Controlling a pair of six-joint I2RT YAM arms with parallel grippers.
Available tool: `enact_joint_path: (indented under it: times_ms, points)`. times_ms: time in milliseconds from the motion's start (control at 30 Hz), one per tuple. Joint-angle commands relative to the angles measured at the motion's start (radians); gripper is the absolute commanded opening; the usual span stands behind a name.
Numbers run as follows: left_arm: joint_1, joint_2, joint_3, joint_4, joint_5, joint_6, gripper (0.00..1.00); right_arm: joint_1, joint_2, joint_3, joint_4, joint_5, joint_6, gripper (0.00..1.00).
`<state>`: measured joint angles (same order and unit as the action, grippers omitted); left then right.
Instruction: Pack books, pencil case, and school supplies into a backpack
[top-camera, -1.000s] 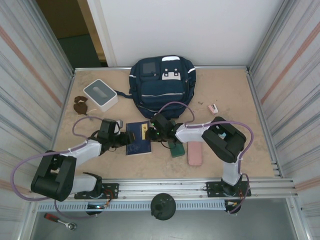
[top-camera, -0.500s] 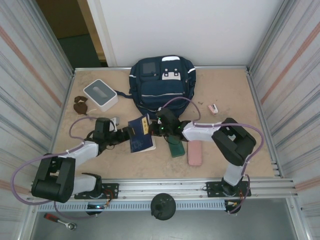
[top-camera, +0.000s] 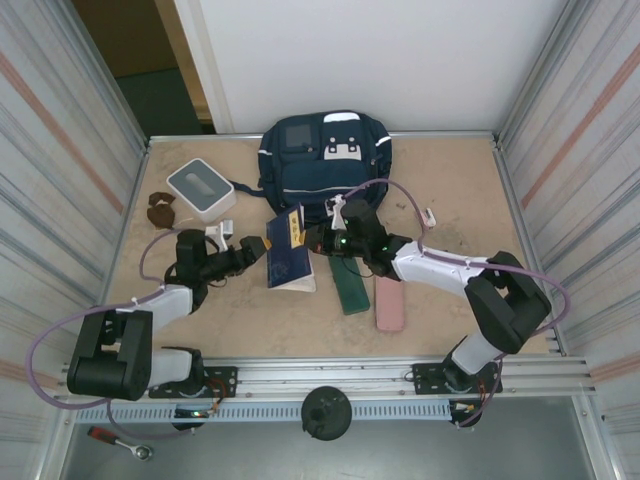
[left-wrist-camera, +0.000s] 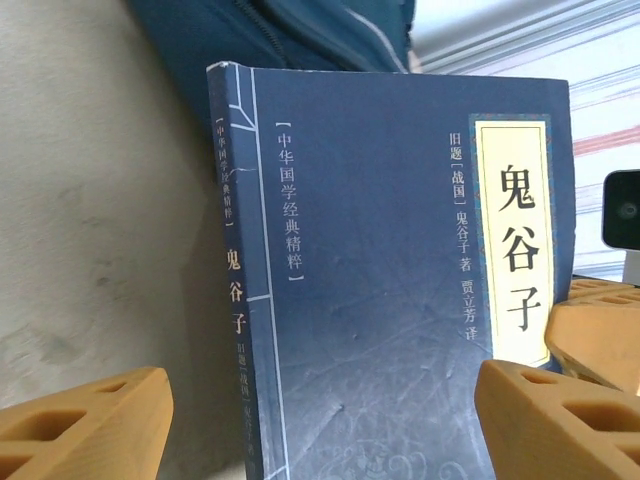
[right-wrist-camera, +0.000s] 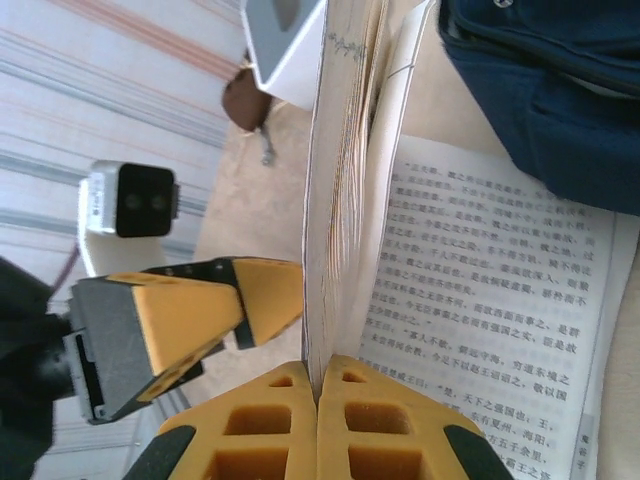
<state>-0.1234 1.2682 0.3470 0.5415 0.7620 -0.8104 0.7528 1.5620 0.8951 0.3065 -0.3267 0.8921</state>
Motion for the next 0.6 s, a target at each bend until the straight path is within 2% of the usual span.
enact_joint_path:
  times_ms: [0, 133, 233, 367, 567]
  points:
    - [0.004, 0.011, 0.002, 0.098, 0.062, -0.059, 0.79, -0.008, -0.058, -0.006, 0.115, -0.047, 0.031, 0.00]
    - [-0.008, 0.020, 0.018, 0.101, 0.081, -0.084, 0.78, -0.009, -0.066, -0.019, 0.165, -0.062, 0.059, 0.00]
    - [-0.031, 0.028, 0.023, 0.122, 0.088, -0.093, 0.73, -0.006, -0.059, -0.025, 0.189, -0.069, 0.057, 0.00]
    - [-0.036, 0.010, 0.020, 0.161, 0.094, -0.136, 0.56, -0.012, -0.046, -0.035, 0.196, -0.071, 0.057, 0.00]
    - [-0.040, -0.056, 0.047, 0.101, 0.082, -0.125, 0.33, -0.033, -0.025, -0.041, 0.170, -0.084, 0.028, 0.00]
